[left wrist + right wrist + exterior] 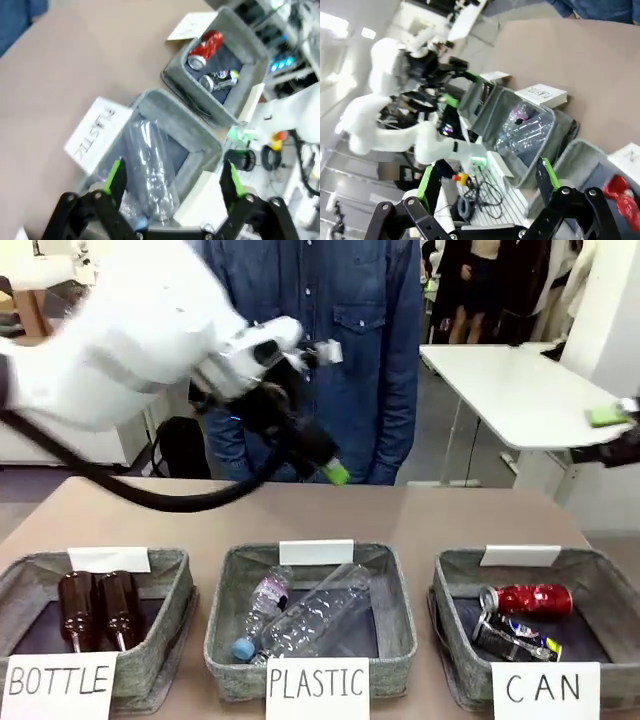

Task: Sort the can waste into the basket.
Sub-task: Pick up the can waste from the table and place it in the right Fabric basket.

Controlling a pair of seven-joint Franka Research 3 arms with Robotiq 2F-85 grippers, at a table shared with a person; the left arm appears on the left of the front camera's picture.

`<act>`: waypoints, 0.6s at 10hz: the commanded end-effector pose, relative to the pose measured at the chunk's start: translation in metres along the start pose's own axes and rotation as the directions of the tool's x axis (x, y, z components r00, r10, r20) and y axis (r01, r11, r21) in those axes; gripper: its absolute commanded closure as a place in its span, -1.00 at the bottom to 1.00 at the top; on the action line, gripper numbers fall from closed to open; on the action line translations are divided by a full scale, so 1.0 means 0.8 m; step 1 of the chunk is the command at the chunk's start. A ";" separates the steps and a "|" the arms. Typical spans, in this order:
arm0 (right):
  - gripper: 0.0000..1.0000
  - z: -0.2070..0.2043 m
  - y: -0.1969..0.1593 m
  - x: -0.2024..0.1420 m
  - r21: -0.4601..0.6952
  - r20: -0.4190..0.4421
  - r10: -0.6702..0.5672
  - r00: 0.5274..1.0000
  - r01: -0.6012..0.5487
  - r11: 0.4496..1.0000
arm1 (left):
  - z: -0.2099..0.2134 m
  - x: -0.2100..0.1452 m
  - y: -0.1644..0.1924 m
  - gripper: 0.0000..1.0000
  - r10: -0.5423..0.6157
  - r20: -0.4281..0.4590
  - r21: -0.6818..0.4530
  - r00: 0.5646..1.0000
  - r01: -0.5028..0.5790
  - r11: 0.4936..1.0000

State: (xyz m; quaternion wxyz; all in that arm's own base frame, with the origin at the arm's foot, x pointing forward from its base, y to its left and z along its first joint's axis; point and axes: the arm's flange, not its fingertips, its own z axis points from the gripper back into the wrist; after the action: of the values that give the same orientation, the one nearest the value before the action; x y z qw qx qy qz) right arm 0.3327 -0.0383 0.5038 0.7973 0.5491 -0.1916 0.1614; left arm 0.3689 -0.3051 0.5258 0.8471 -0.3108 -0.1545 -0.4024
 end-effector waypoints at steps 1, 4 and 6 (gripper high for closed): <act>-1.00 -0.089 -0.007 0.018 -0.022 -0.023 0.012 1.000 -0.013 1.000 | 0.054 -0.067 0.005 -0.91 0.125 0.125 0.013 0.984 -0.128 0.992; -1.00 -0.177 0.010 0.032 0.081 0.072 -0.072 0.995 0.066 0.995 | 0.118 -0.135 0.062 -0.91 0.192 0.202 -0.203 0.960 -0.150 0.968; -1.00 -0.181 0.030 0.054 0.233 0.053 -0.338 0.940 0.317 0.919 | 0.149 -0.188 0.102 -0.91 0.198 0.367 -0.330 0.909 -0.072 0.941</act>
State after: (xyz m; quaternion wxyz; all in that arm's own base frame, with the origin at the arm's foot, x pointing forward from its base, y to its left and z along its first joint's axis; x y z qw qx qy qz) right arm 0.3694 0.1083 0.4803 0.7612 0.6254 -0.1460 0.0907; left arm 0.3383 -0.1212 0.5207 0.8068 -0.4713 -0.2075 -0.2897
